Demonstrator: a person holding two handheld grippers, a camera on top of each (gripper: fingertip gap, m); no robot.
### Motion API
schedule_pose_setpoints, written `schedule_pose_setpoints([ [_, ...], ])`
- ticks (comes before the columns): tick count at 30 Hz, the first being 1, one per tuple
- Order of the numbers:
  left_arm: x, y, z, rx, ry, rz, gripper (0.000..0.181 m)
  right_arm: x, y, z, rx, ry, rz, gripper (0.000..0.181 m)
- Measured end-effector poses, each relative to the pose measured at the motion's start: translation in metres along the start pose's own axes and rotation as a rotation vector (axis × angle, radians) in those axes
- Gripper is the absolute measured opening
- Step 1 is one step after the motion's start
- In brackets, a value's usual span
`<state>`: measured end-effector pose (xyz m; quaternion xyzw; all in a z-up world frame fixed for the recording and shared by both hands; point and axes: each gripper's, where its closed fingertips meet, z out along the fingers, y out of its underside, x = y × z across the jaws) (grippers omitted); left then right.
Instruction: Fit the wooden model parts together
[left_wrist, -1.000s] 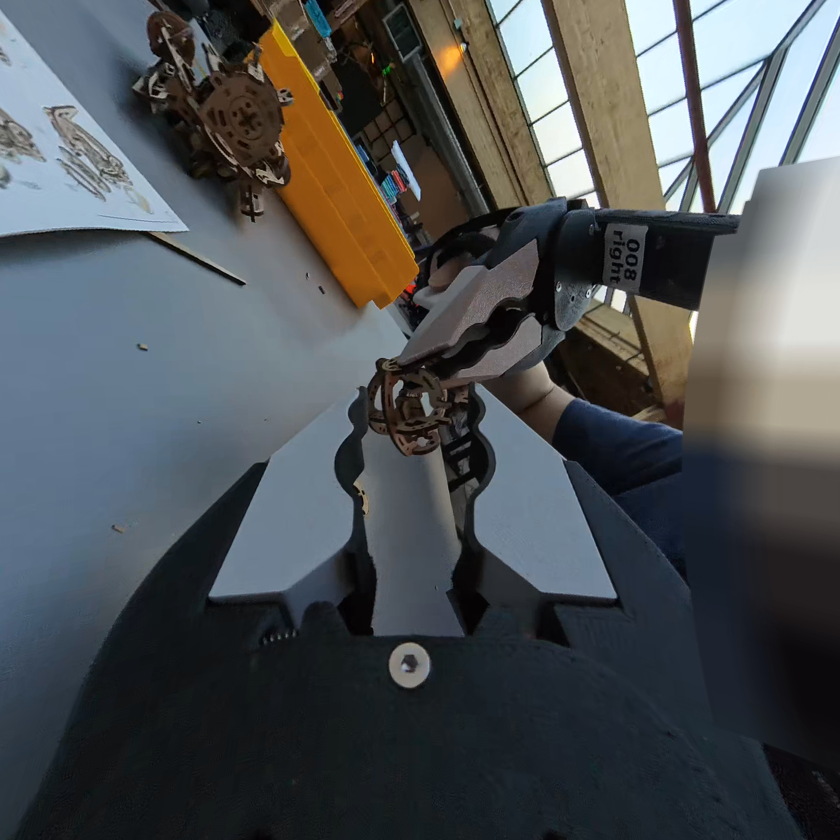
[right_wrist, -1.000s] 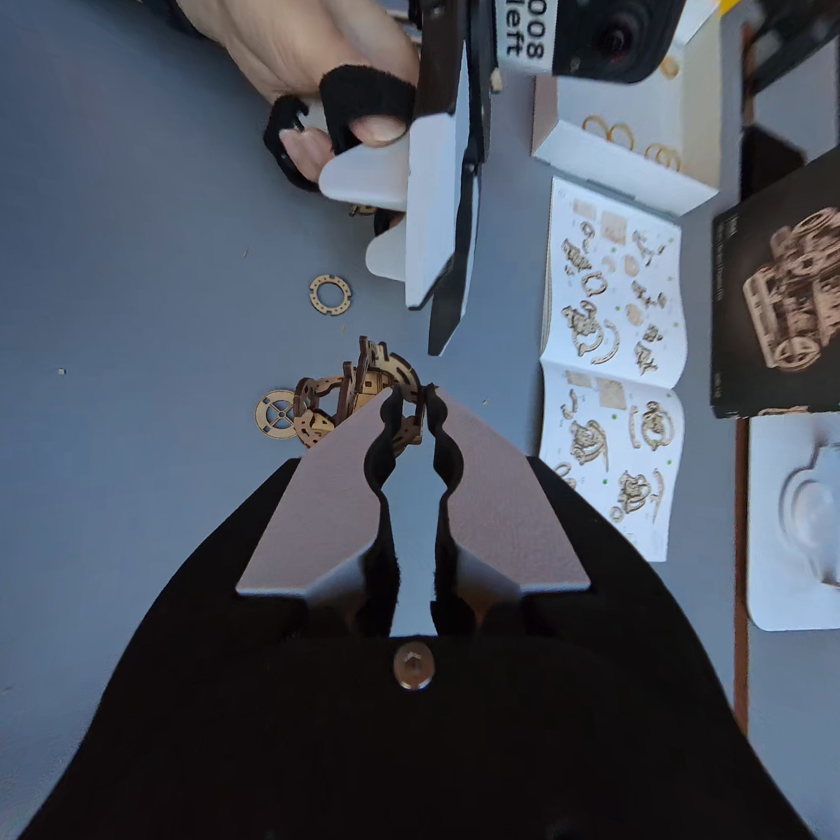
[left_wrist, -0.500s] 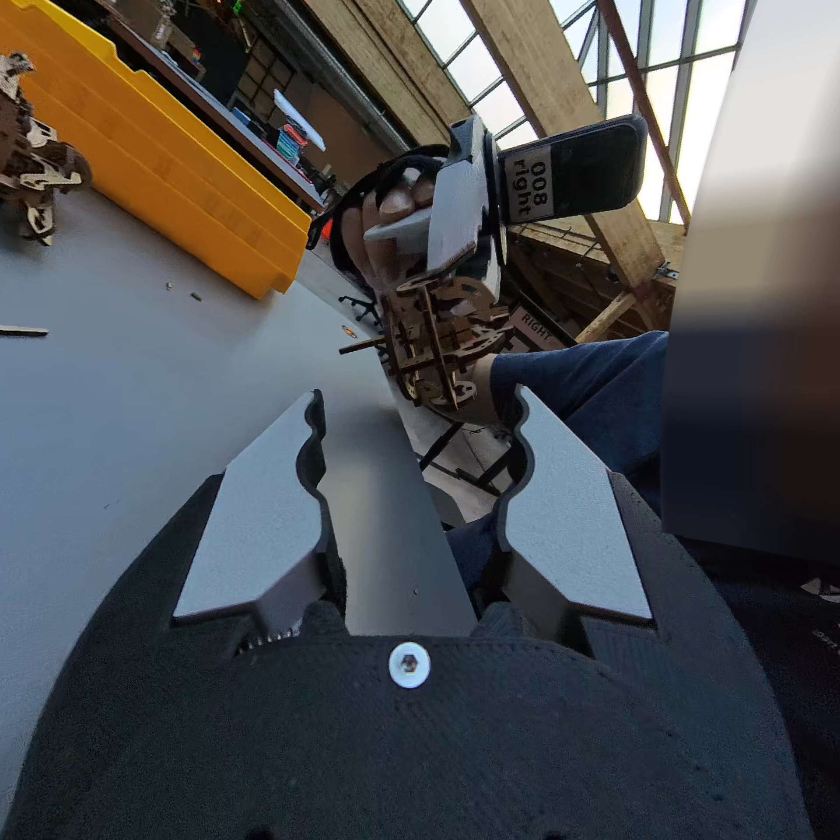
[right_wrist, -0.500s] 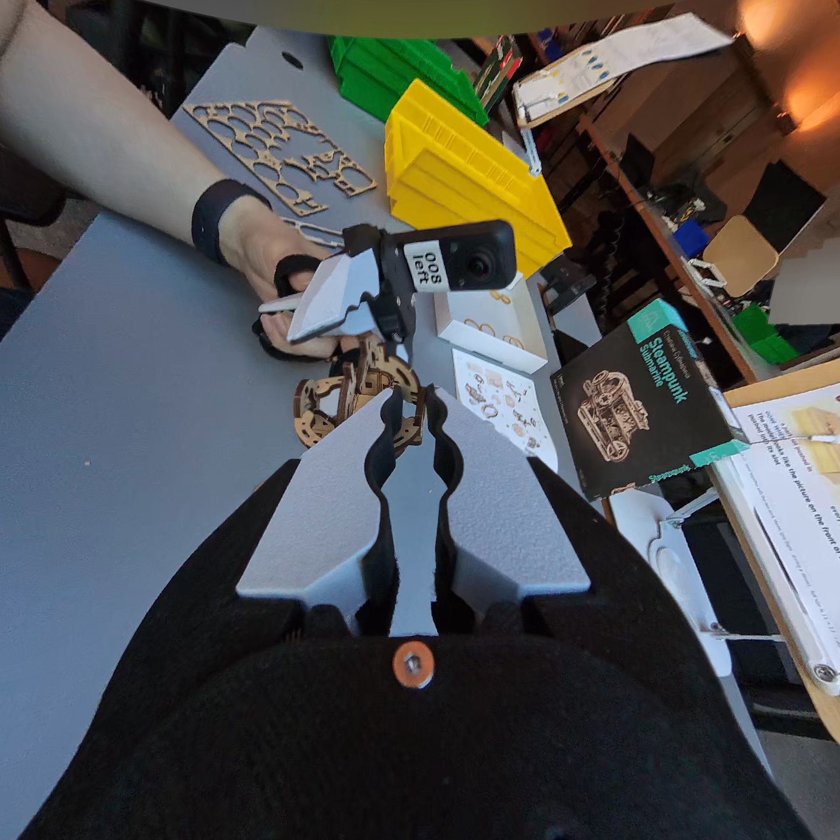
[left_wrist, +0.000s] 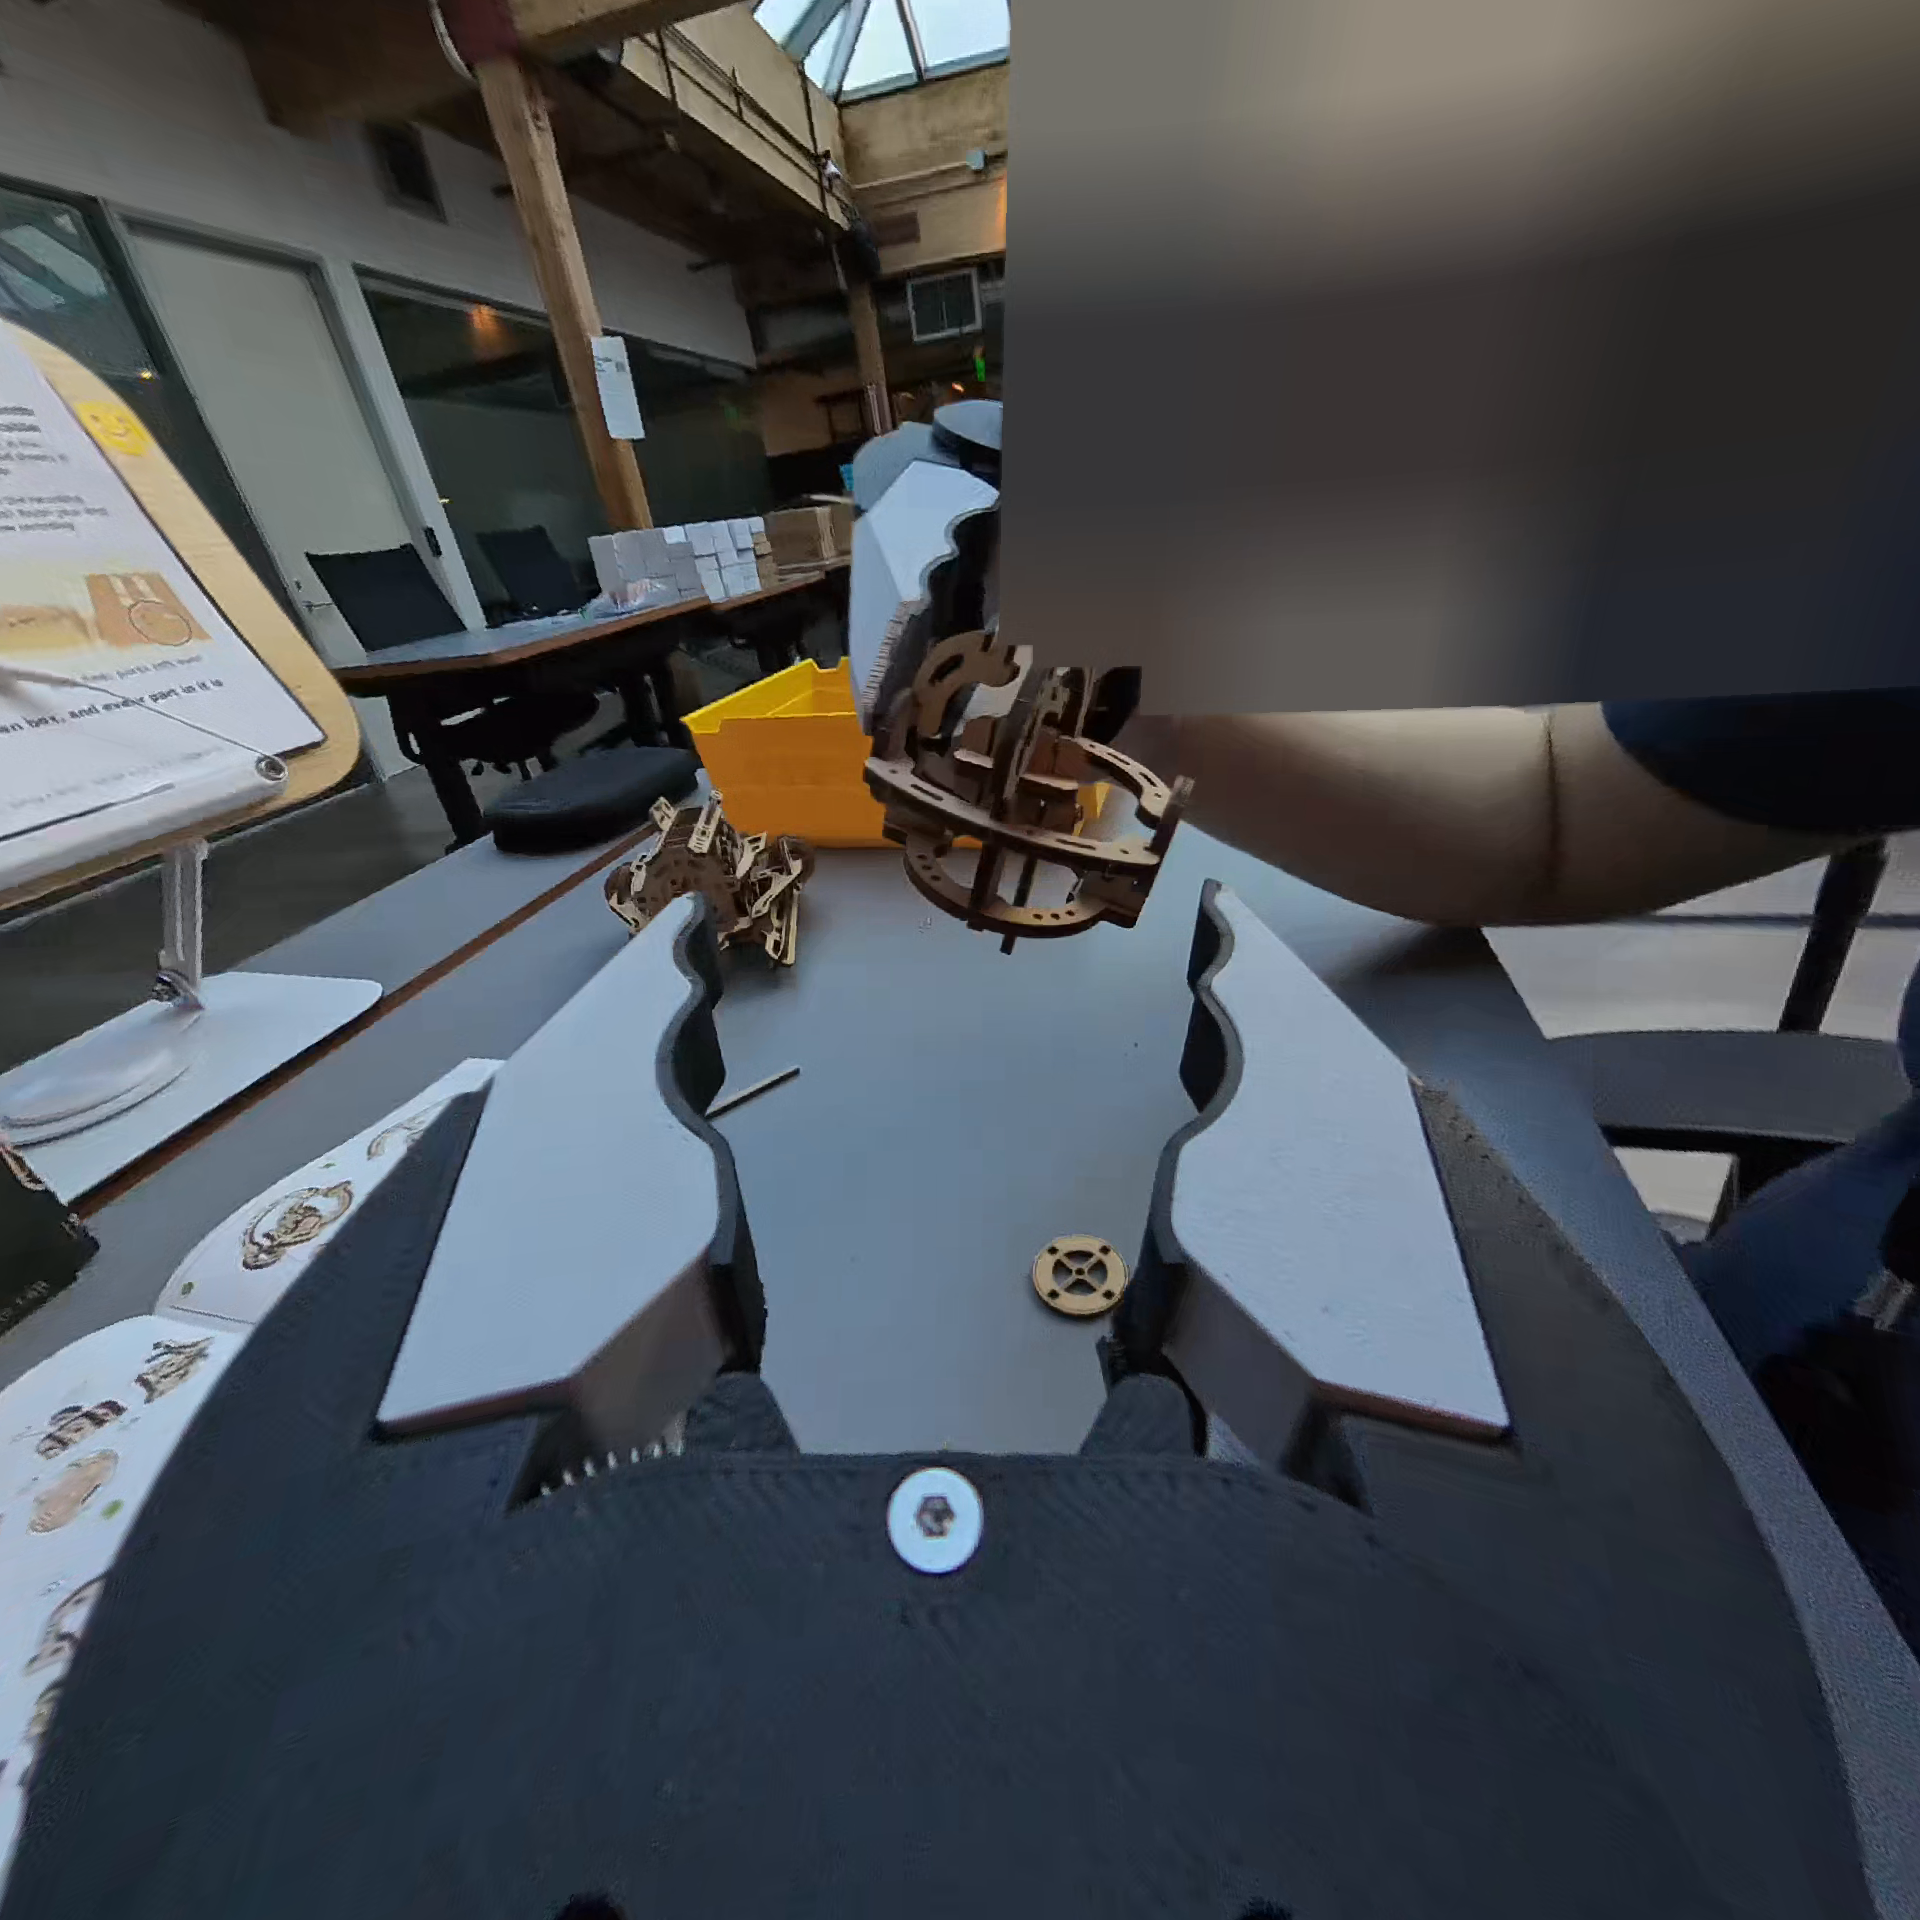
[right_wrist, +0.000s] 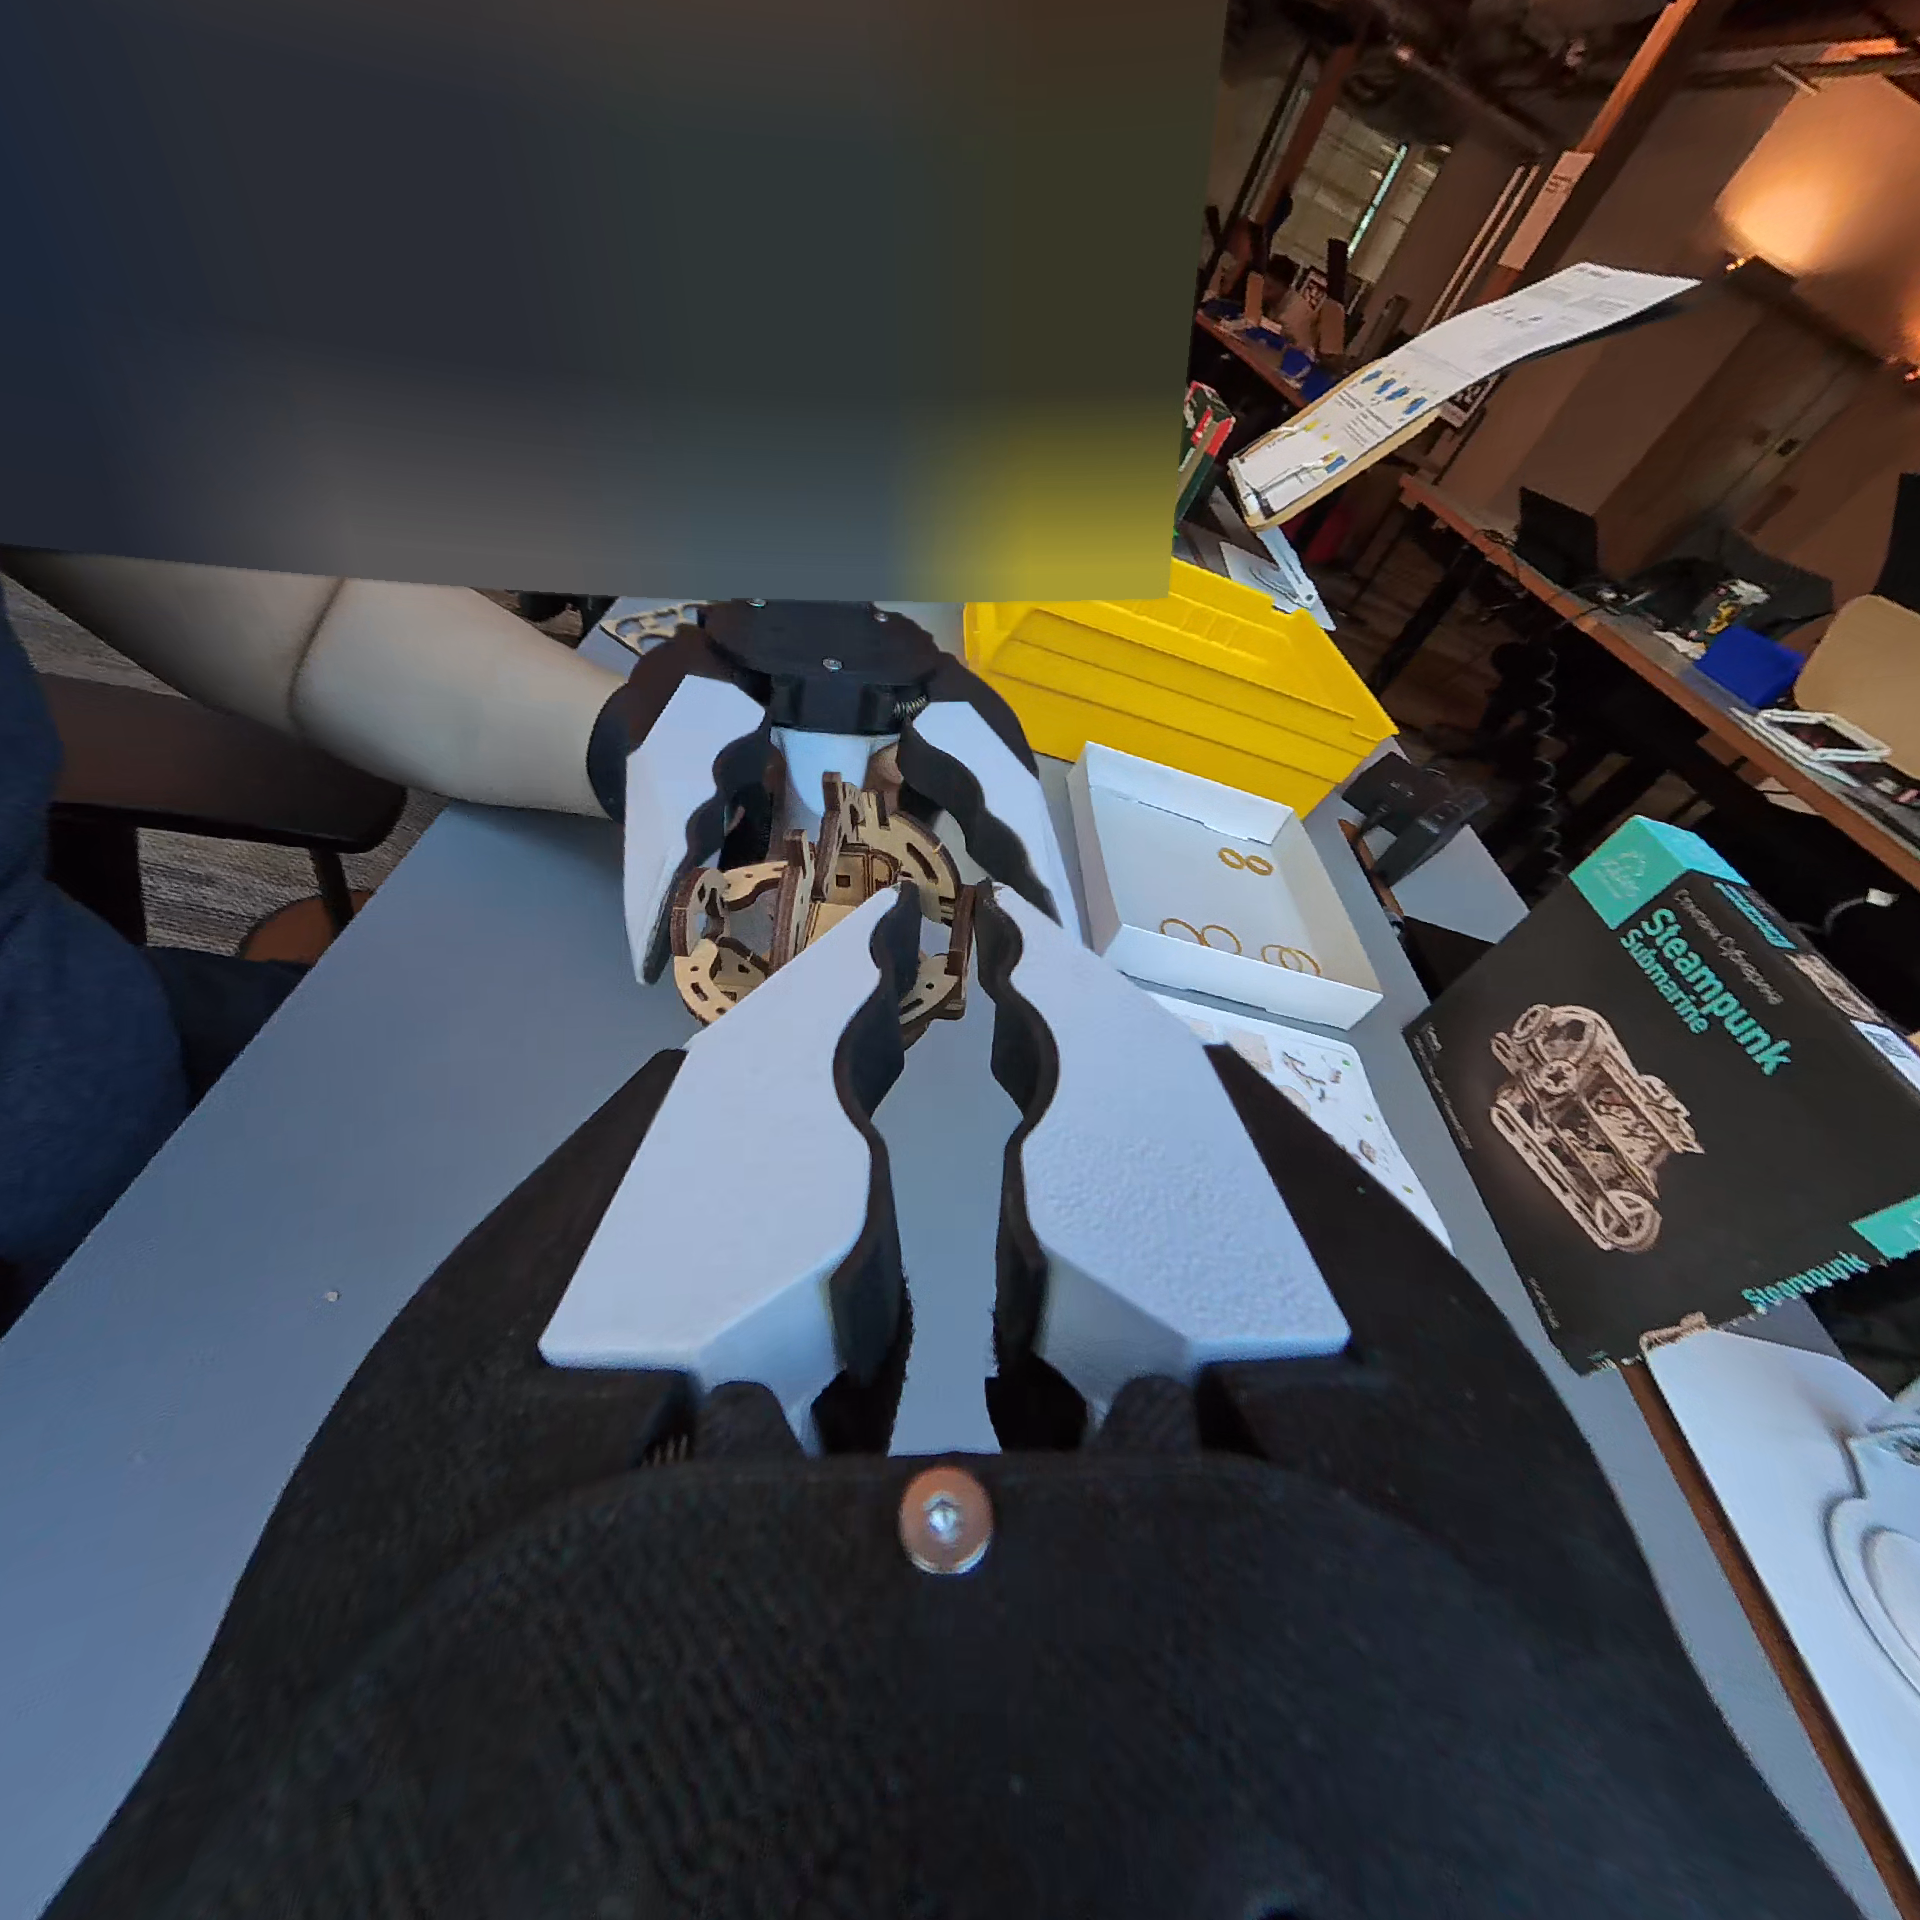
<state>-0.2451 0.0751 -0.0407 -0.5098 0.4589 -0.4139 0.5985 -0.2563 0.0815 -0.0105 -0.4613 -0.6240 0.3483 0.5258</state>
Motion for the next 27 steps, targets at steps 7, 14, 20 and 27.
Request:
schedule_pose_setpoints([
  [7,0.016,-0.006,-0.001,0.000,0.046,0.080,0.075,-0.011,0.003,0.008,0.010,-0.083,-0.010,0.009],
  [14,0.019,0.000,0.000,-0.033,0.040,0.133,0.060,-0.013,0.003,0.010,0.046,-0.123,0.010,0.008],
  [20,0.023,-0.003,0.001,-0.017,0.040,0.148,0.056,-0.014,-0.005,0.010,0.090,-0.164,0.020,0.008],
  [27,0.025,-0.010,-0.001,0.014,0.044,0.142,0.055,-0.015,-0.011,0.009,0.122,-0.187,0.029,0.009],
])
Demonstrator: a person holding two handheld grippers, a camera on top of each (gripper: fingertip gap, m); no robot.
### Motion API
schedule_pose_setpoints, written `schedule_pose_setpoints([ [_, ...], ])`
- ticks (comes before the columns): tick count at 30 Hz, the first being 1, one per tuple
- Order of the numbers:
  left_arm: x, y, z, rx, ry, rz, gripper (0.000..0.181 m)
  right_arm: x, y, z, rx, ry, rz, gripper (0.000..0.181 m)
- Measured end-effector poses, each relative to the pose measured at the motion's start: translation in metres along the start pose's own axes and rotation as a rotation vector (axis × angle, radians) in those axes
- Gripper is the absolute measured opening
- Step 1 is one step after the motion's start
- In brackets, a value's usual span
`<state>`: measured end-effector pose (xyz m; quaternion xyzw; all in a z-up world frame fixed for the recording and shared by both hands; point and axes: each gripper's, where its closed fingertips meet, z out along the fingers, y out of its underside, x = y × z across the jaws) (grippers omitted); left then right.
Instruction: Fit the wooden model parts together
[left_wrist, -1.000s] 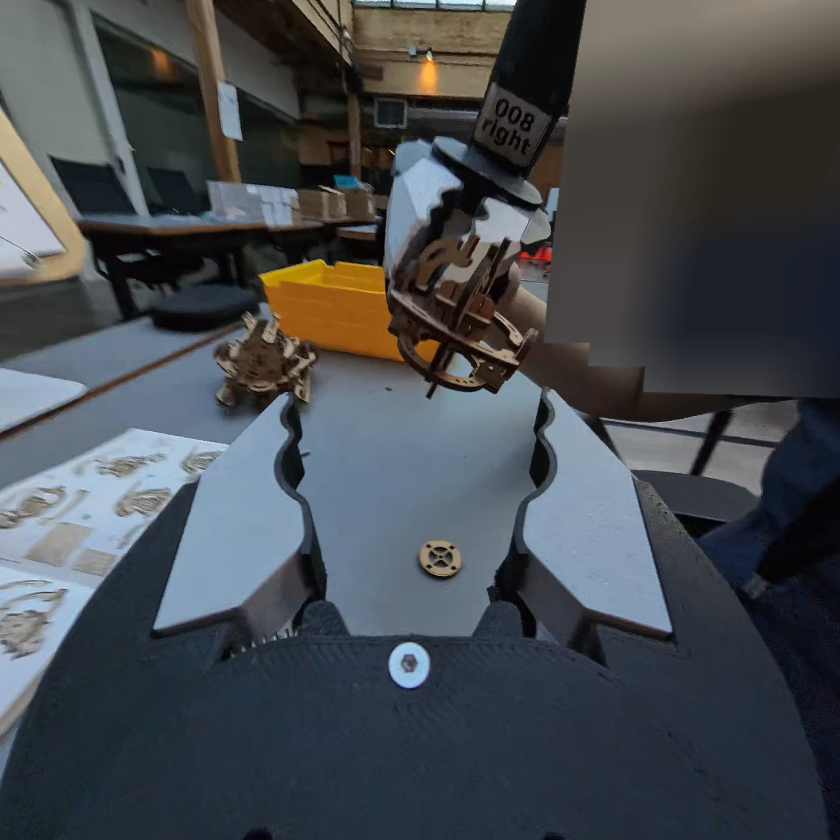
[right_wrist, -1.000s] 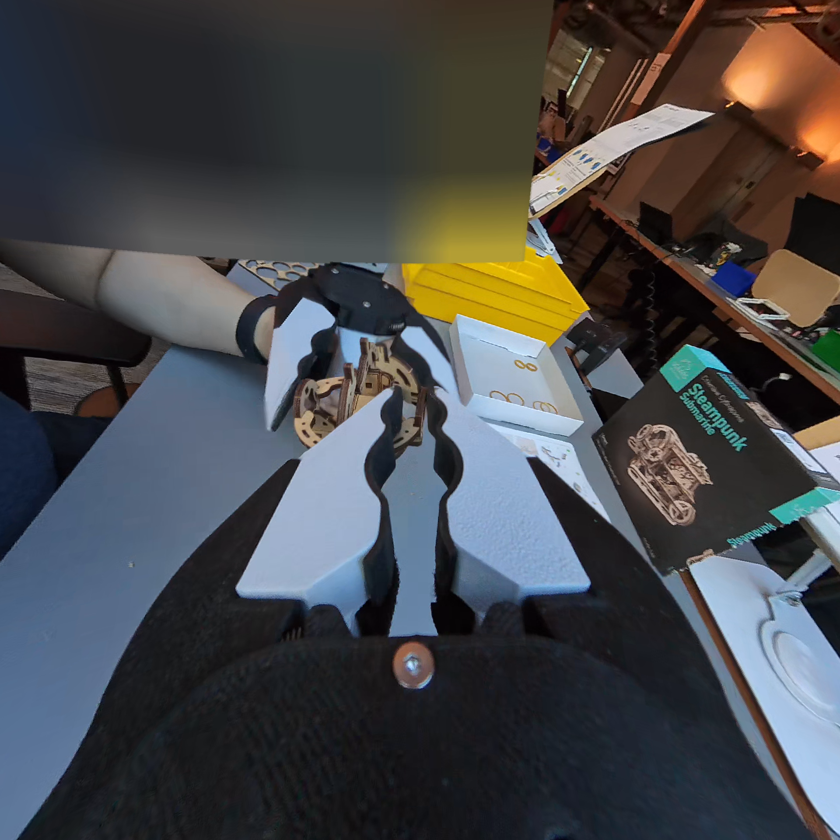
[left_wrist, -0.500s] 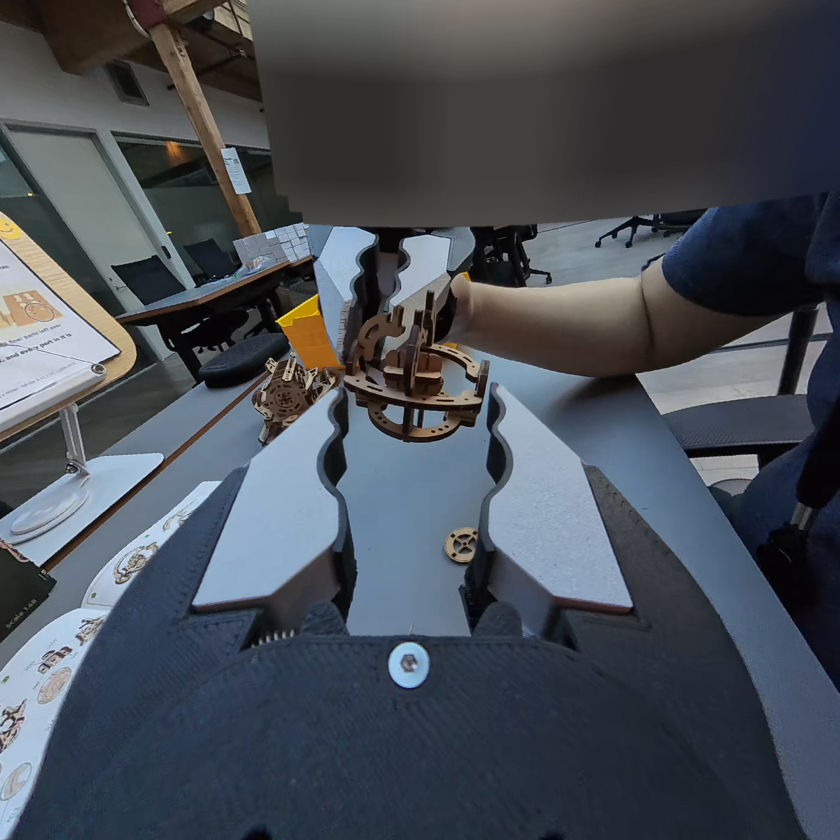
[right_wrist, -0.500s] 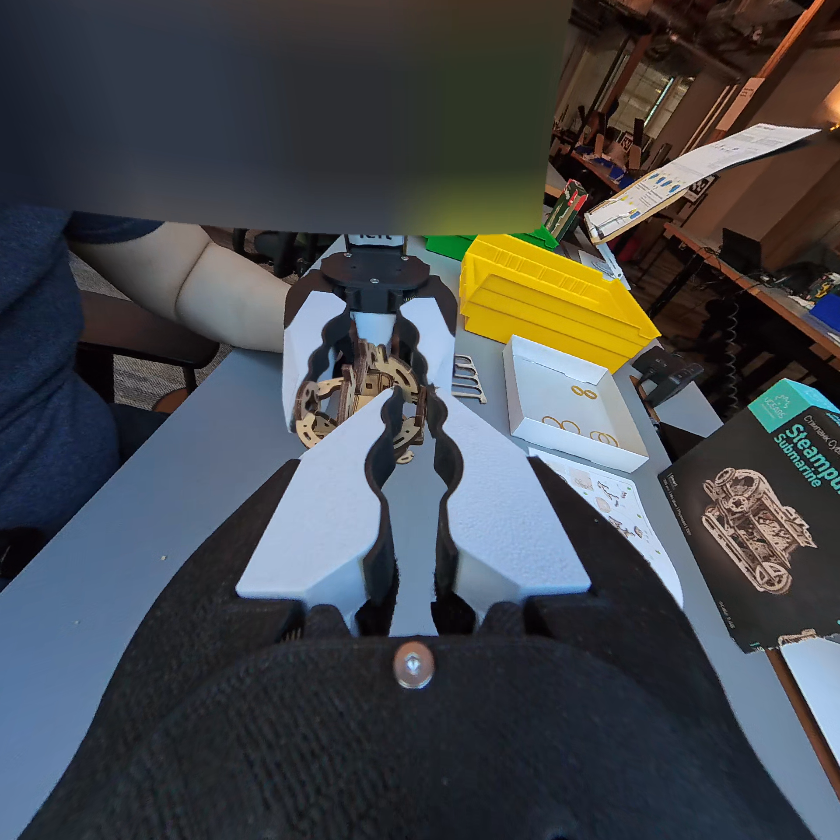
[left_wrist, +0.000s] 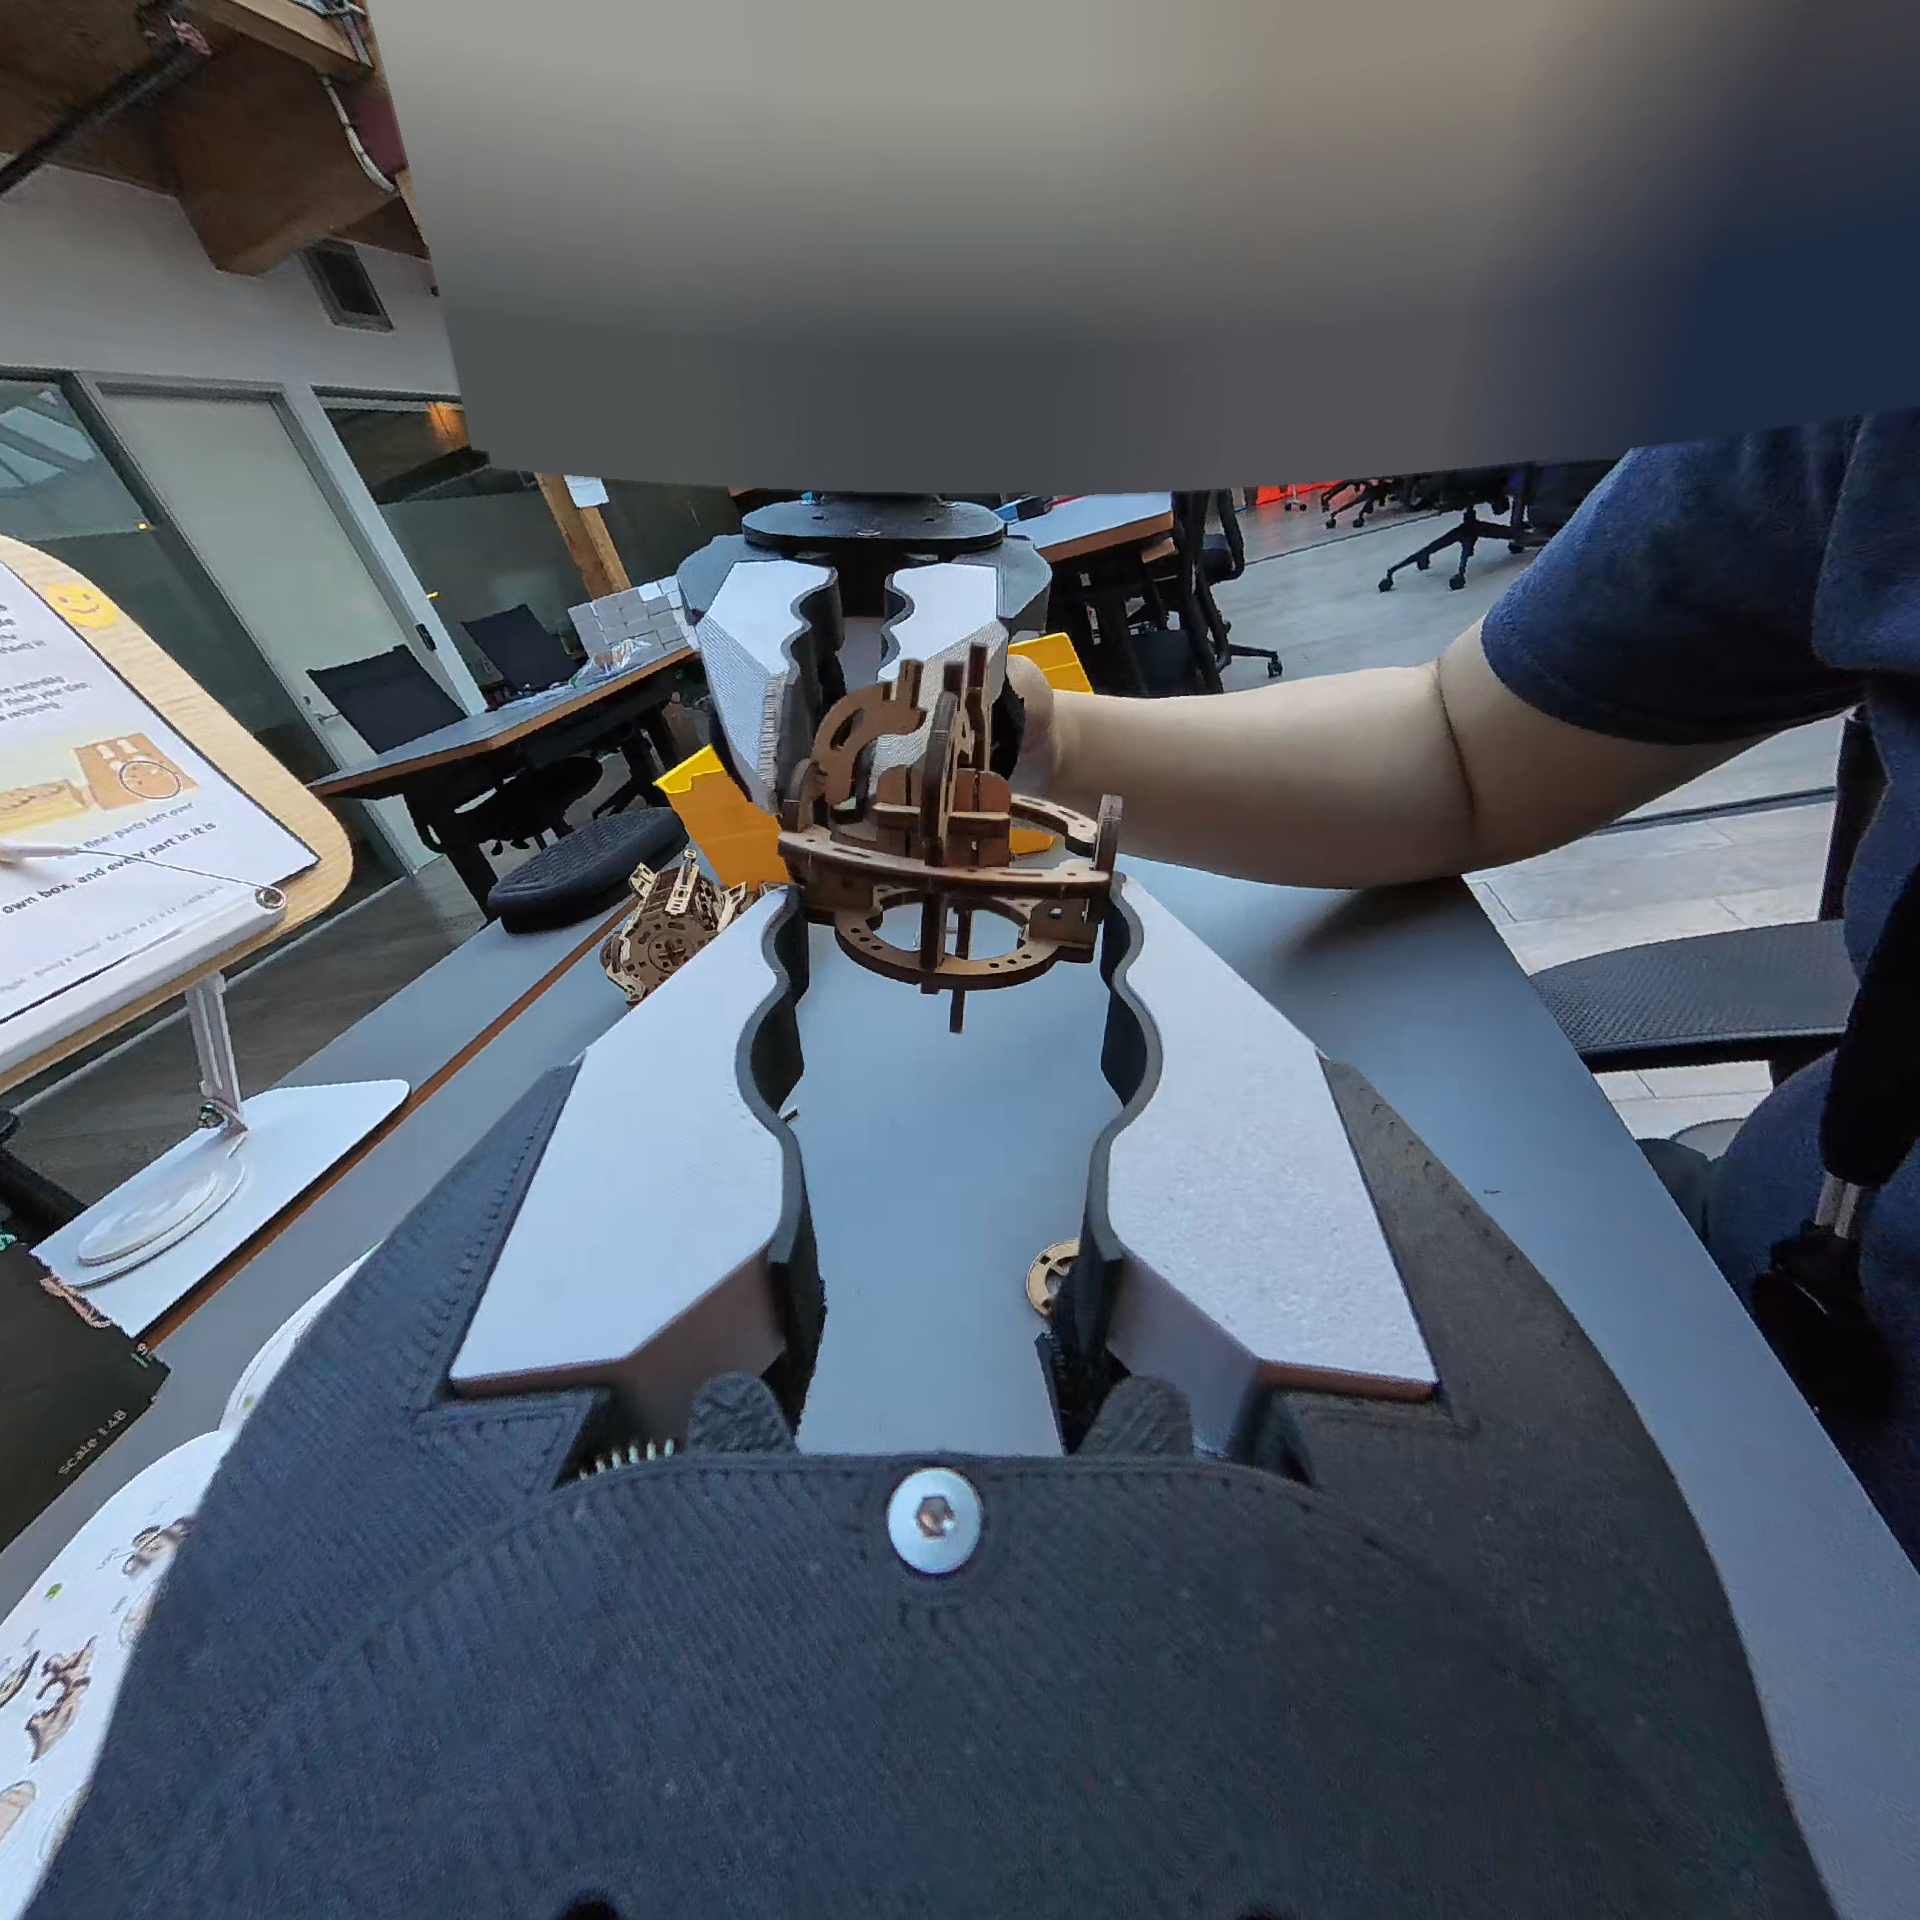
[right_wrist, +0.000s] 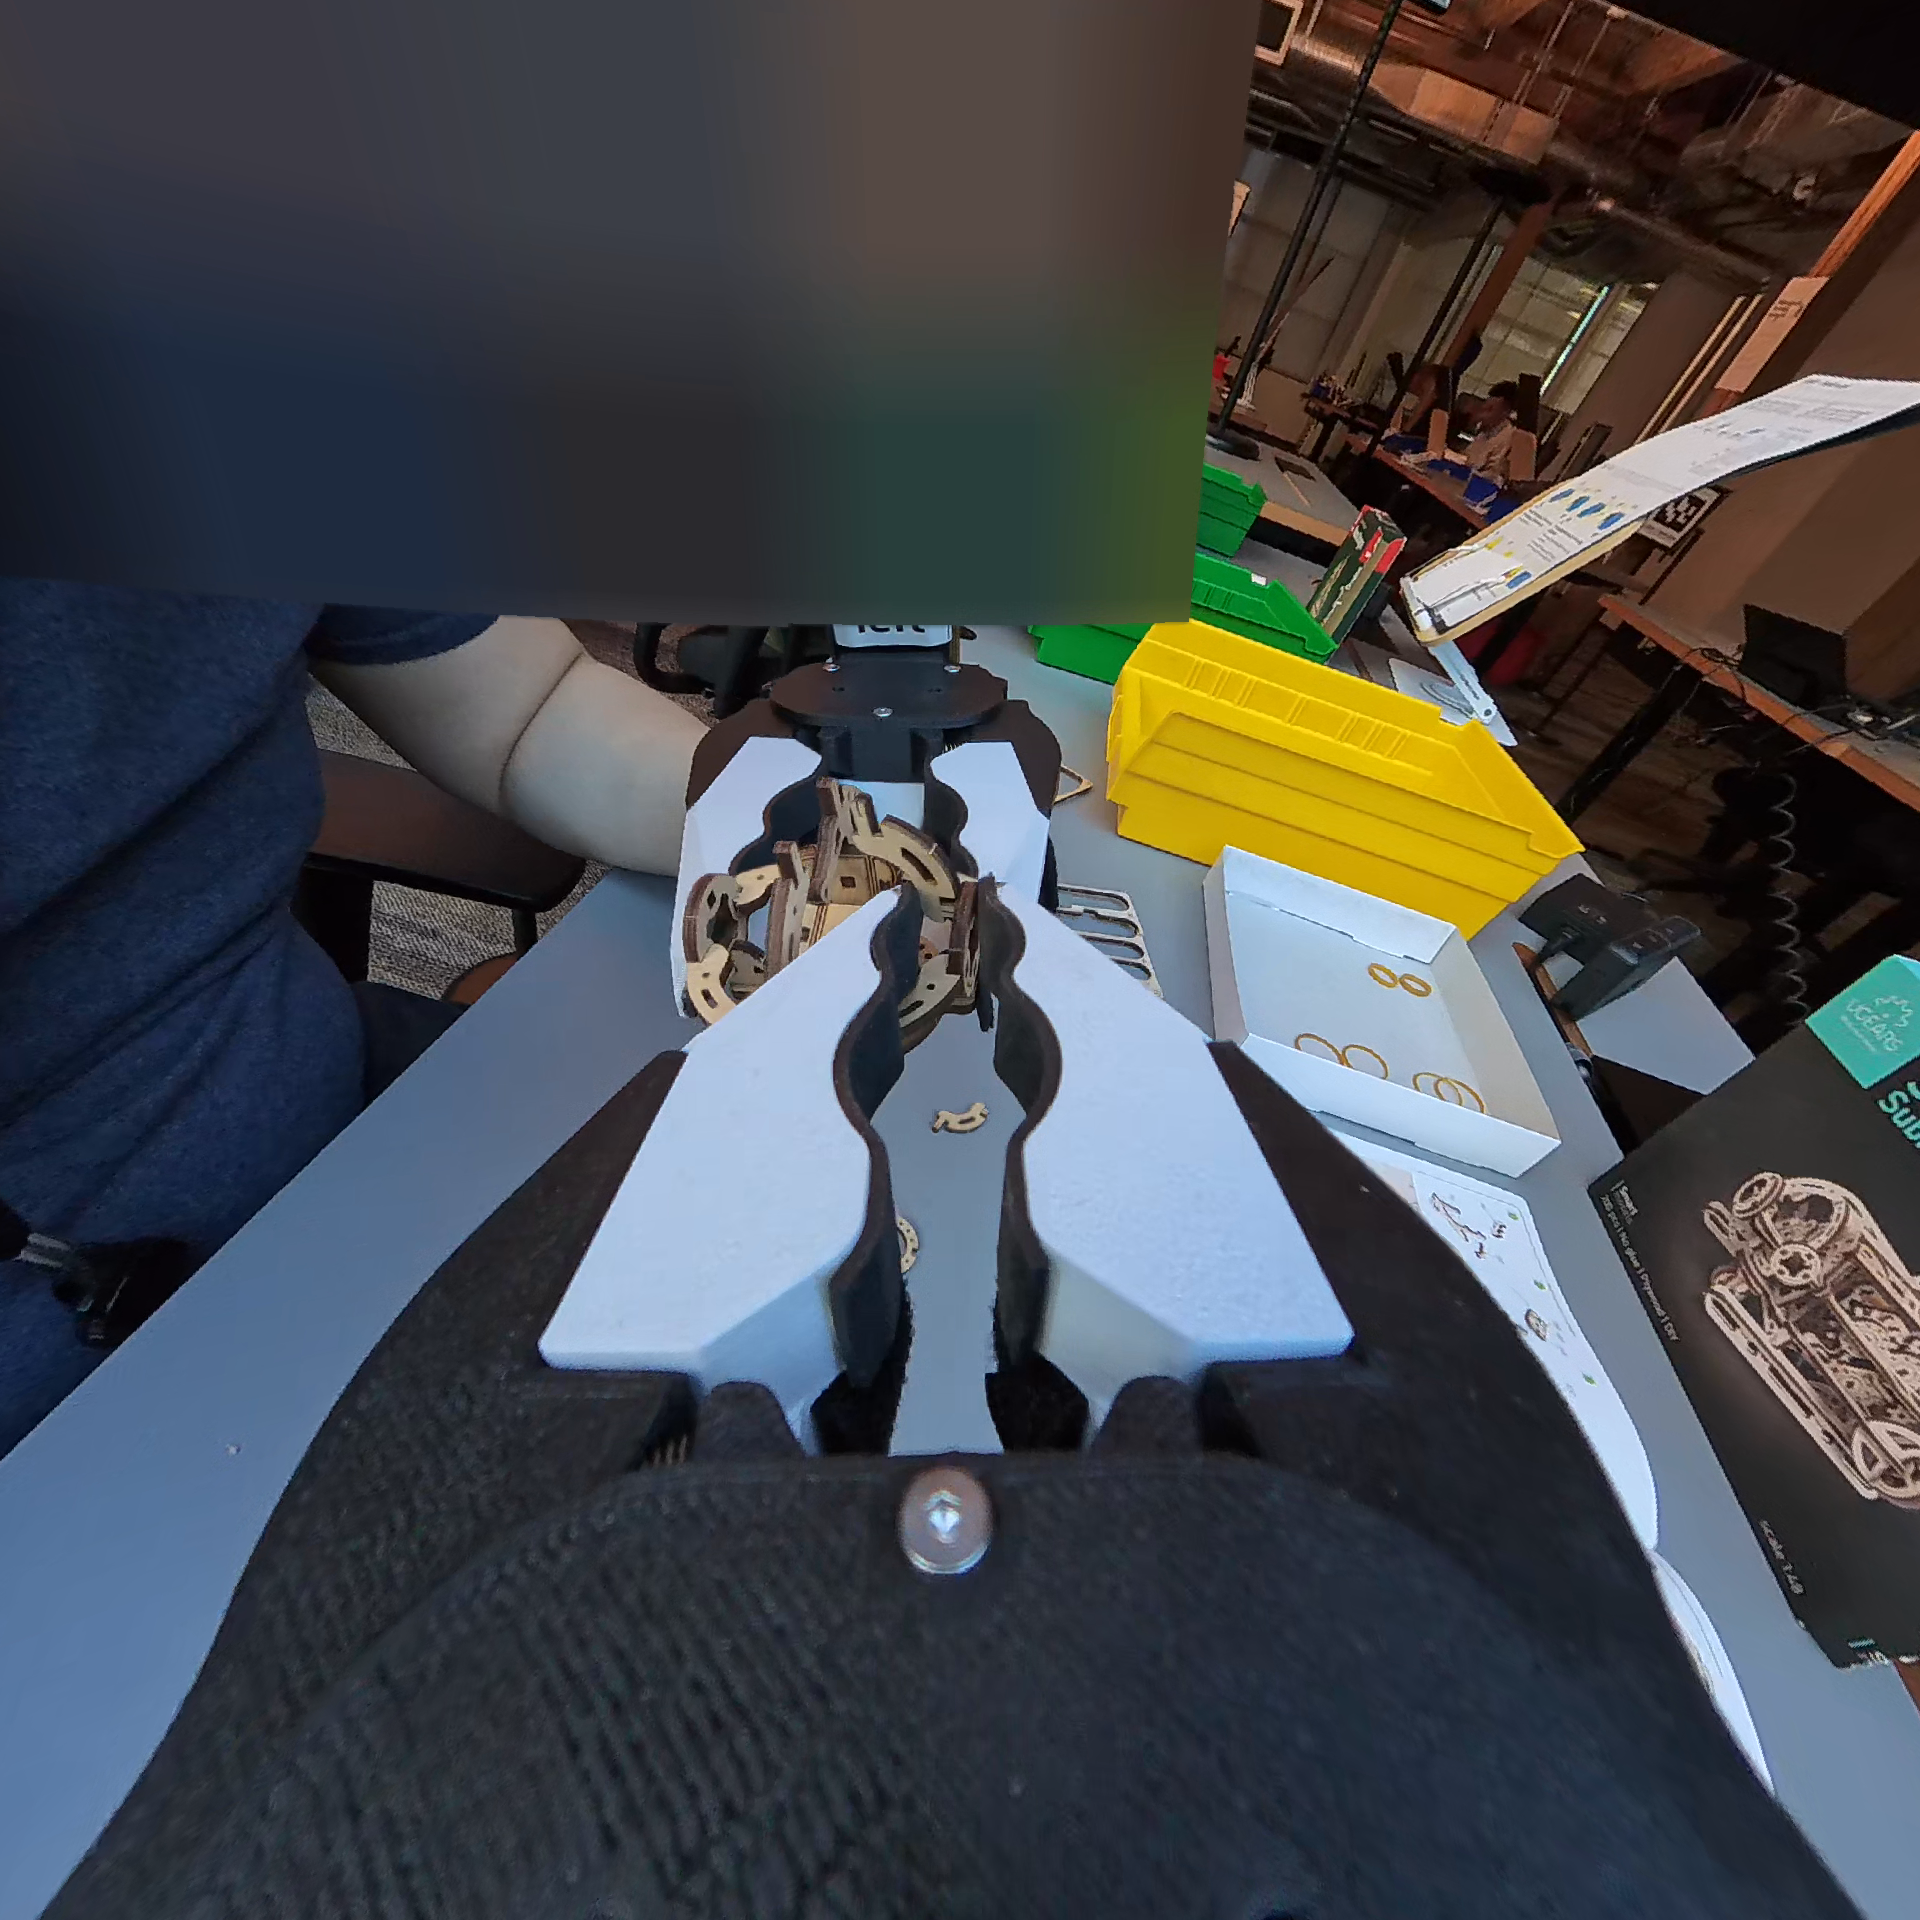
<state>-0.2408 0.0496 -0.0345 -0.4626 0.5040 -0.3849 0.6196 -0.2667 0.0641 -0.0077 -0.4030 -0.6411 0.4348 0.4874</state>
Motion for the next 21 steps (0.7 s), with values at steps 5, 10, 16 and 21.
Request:
schedule_pose_setpoints([
  [5,0.002,-0.004,-0.001,0.027,0.028,-0.050,0.055,-0.001,-0.002,0.000,0.009,-0.016,0.003,0.009],
  [10,0.006,-0.010,-0.001,0.068,0.057,-0.095,0.055,-0.004,-0.007,-0.001,0.040,-0.035,0.012,0.009],
  [16,0.005,-0.013,-0.002,0.080,0.051,-0.102,0.055,-0.004,-0.010,-0.002,0.068,-0.050,0.036,0.009],
  [21,0.004,-0.011,-0.001,0.080,0.042,-0.099,0.055,-0.004,-0.008,-0.002,0.080,-0.075,0.069,0.009],
])
